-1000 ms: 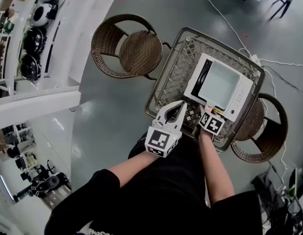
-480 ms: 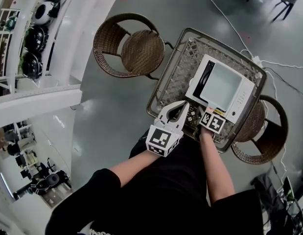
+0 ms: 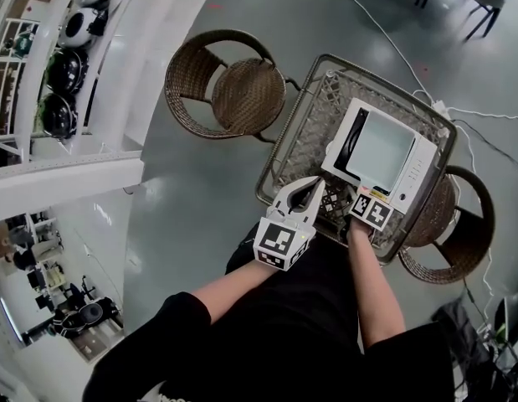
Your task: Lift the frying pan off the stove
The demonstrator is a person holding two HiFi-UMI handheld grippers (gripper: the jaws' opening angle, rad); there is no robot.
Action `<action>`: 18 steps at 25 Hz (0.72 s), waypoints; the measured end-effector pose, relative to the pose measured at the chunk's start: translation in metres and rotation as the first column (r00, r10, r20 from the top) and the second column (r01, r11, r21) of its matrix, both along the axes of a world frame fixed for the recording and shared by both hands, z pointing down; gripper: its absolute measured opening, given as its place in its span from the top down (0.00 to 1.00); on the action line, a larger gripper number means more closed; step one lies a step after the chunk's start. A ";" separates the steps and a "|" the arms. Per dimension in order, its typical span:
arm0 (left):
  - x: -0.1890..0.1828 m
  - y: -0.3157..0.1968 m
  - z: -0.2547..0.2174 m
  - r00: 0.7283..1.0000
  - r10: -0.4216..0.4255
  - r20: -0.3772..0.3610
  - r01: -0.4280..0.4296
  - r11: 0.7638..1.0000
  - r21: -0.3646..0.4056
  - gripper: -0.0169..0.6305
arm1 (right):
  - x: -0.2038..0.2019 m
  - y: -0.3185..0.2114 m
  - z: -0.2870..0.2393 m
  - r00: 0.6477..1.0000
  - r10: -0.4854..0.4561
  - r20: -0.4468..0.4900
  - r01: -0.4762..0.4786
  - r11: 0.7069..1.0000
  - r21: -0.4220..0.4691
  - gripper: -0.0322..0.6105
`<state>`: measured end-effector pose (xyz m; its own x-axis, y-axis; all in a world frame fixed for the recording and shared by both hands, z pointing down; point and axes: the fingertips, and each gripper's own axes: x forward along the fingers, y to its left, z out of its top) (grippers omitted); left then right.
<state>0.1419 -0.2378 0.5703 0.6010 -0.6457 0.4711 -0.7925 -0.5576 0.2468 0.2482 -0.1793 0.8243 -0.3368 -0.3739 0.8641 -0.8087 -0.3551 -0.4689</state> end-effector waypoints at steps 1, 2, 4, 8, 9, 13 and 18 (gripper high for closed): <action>-0.001 0.001 -0.002 1.000 0.003 0.001 -0.003 1.000 0.005 0.96 | 0.001 0.000 -0.001 1.000 0.000 -0.006 0.000 1.000 0.001 0.74; -0.003 0.002 -0.004 1.000 0.005 0.004 -0.005 1.000 0.009 0.96 | 0.000 0.000 -0.001 1.000 0.001 -0.010 -0.001 1.000 0.002 0.74; -0.007 0.007 -0.006 1.000 0.004 0.005 -0.004 1.000 0.014 0.96 | -0.002 0.003 -0.002 1.000 0.006 -0.008 -0.006 1.000 -0.001 0.74; -0.011 0.013 -0.010 1.000 -0.006 -0.002 0.006 1.000 0.031 0.96 | -0.004 0.010 -0.004 1.000 0.009 0.012 -0.009 1.000 0.001 0.74; -0.012 0.015 -0.011 1.000 -0.007 -0.002 0.007 0.999 0.036 0.96 | -0.005 0.011 -0.006 1.000 0.011 0.019 -0.011 1.000 0.006 0.74; -0.017 0.022 -0.016 1.000 -0.007 -0.012 0.007 0.999 0.044 0.96 | -0.010 0.011 -0.026 1.000 0.004 0.017 -0.005 0.998 0.064 0.74; -0.018 0.028 -0.021 0.999 0.011 -0.037 -0.009 0.998 0.057 0.96 | -0.011 0.006 -0.061 1.000 -0.007 -0.028 0.011 0.990 0.144 0.74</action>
